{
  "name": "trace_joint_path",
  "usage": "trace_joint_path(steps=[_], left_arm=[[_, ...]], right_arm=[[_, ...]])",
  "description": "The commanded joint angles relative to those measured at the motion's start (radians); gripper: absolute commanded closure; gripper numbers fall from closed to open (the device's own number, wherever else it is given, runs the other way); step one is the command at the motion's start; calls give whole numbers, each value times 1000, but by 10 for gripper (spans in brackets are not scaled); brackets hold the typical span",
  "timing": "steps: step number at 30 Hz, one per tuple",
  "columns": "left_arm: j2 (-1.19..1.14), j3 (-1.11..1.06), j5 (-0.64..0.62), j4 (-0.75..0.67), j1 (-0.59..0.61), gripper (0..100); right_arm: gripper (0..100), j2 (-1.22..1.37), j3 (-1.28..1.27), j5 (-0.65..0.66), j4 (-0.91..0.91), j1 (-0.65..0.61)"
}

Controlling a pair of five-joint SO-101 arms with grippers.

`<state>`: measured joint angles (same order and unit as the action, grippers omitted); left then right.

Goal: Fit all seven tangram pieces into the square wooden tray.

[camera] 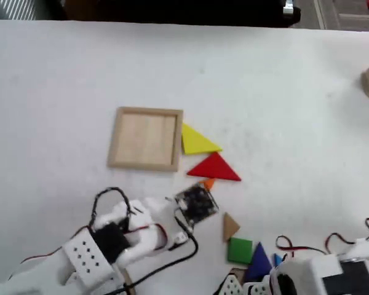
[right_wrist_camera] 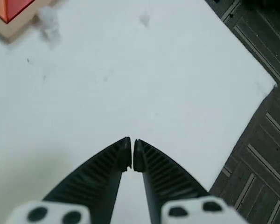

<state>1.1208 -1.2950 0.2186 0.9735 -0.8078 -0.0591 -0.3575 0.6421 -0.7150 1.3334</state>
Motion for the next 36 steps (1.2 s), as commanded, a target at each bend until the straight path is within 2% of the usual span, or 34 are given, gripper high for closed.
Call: trace_joint_path(steps=[1,6,11,16,19,23,32,36], left_arm=[[-33,5,-91,-106,-176,854],[-305,71,-259,-364,-305,854],[-631,226,-284,-480,-364,853],[-872,423,-288,-488,-424,853],[-958,512,-288,-468,-490,853],[-1009,571,-282,-425,-473,853],[-1119,598,-287,-500,-467,813],[-1136,632,-281,-445,-460,836]], right_arm=[[981,119,199,2,22,1],[981,346,529,-51,-102,4],[981,579,924,-64,-341,-10],[981,792,1316,-114,-539,-16],[981,921,1494,-117,-572,-25],[981,1070,1677,-110,-602,-51],[981,1191,1898,-110,-693,-53],[981,1191,1939,-110,-719,-38]])
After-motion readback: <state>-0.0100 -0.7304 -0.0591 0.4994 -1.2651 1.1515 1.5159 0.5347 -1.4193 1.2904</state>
